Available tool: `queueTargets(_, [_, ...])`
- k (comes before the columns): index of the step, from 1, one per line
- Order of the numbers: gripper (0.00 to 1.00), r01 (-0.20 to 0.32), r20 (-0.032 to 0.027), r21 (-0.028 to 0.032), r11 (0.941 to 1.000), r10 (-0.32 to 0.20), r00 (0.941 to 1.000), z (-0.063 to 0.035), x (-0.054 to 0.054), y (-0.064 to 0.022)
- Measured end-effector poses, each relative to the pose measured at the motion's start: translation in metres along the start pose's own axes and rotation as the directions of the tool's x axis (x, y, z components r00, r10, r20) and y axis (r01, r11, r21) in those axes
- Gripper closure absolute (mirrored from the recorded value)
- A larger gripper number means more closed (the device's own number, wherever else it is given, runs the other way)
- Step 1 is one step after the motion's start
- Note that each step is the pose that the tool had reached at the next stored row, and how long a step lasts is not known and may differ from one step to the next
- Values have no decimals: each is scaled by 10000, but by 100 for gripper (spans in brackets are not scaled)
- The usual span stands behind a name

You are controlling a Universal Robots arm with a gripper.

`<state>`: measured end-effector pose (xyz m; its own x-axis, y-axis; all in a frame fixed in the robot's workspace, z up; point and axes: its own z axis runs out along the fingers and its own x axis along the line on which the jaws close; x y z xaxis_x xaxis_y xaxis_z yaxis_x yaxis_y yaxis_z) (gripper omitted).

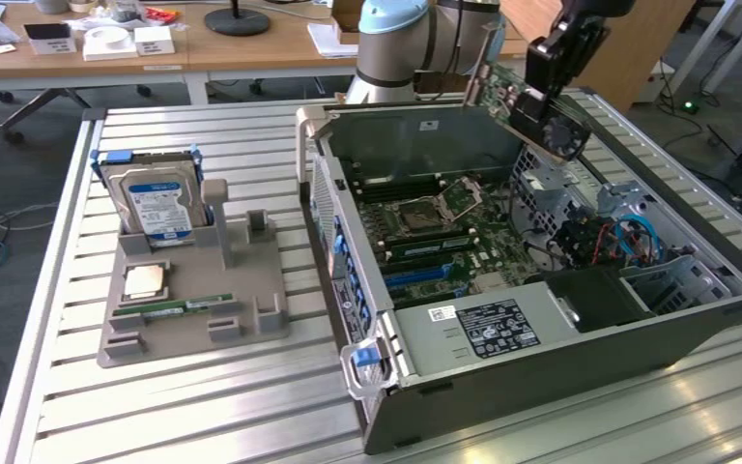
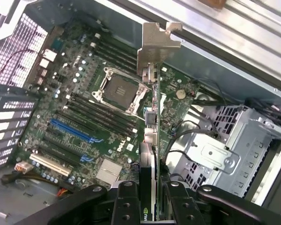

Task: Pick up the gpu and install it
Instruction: 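Insert the gpu into the slot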

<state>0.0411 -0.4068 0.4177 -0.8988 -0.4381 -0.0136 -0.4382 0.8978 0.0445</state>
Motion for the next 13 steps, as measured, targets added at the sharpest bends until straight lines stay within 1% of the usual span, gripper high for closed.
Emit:
queueTargets(3, [74,417,-19,-5,9991,-417,9991,1,0,0])
queueTargets(6, [74,843,-38,-11,9964,-843,9964,1,0,0])
queueTargets(9, [74,1269,-57,-18,9919,-1269,9919,2,0,0])
queueTargets(13, [74,1791,-79,-28,9838,-1791,9838,3,0,1])
